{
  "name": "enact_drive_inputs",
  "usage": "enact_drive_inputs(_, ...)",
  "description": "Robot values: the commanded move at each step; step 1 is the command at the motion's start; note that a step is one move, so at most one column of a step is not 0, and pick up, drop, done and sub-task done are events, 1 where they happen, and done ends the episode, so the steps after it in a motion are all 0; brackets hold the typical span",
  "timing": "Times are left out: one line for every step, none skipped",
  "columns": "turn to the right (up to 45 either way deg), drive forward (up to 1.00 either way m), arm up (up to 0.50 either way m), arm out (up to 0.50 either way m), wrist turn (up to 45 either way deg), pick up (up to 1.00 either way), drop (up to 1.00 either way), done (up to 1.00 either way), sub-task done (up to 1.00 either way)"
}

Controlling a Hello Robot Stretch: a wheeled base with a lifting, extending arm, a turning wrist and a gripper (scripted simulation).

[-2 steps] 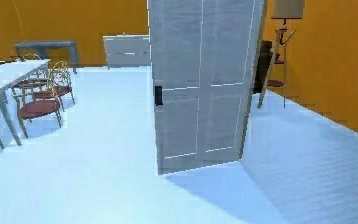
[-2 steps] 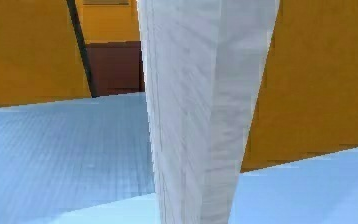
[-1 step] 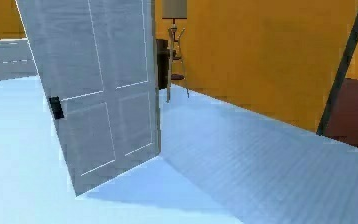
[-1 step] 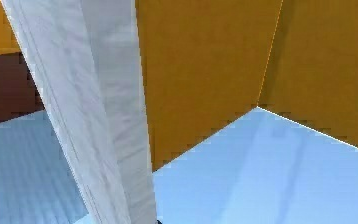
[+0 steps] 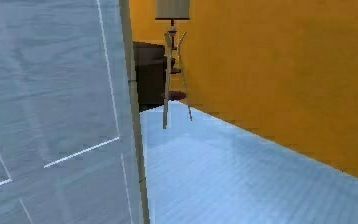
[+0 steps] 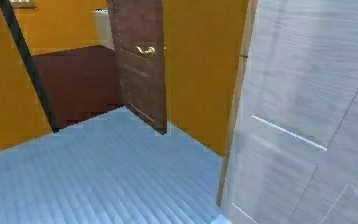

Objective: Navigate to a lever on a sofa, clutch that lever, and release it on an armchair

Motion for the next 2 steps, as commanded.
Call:
enact_drive_inputs(0.0,1.00,0.00,0.00,0.0,0.00,0.00,0.00,0.00)
enact_drive_inputs(9.0,0.00,0.00,0.00,0.0,0.00,0.00,0.00,0.00)
